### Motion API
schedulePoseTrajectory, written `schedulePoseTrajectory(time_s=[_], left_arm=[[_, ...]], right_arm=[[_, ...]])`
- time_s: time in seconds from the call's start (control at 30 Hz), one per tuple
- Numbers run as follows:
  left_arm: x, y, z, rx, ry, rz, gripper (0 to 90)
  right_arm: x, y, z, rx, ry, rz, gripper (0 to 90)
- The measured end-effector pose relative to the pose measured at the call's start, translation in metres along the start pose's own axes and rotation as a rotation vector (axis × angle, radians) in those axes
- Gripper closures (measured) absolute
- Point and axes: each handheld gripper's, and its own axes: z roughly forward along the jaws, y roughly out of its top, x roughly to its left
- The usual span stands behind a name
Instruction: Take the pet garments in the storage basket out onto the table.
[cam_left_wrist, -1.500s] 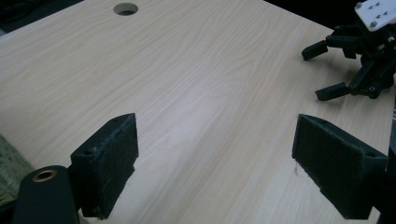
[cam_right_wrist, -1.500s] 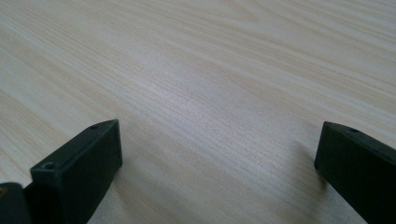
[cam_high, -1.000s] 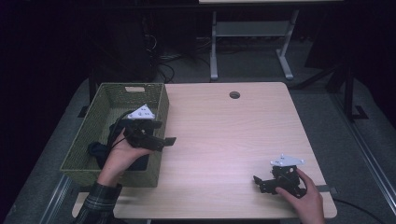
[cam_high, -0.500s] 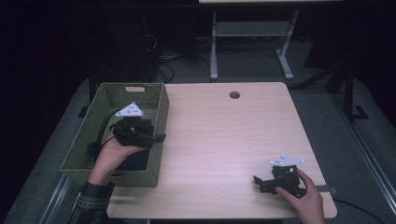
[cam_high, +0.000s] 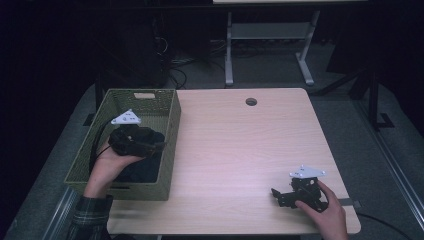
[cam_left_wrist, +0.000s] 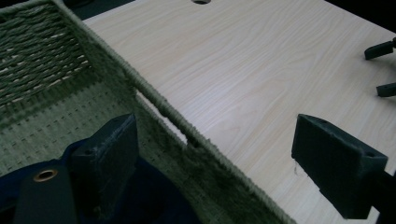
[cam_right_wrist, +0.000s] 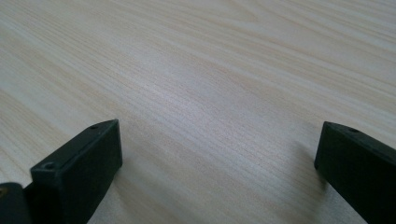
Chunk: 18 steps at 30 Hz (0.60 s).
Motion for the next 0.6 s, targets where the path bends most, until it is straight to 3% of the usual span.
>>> schedulePoseTrajectory(time_s=[0.37,0.6], left_arm=[[0.022,-0.015,-0.018,0.016,0.080,-0.041,14.7],[0.031,-0.022,-0.021,0.033,0.106,-0.055,14.7]], right_arm=[[0.000,0.000,0.000,0.000,0.000,0.000,0.5],[0.000,0.000,0.000,0.000,0.000,0.001,0.4]])
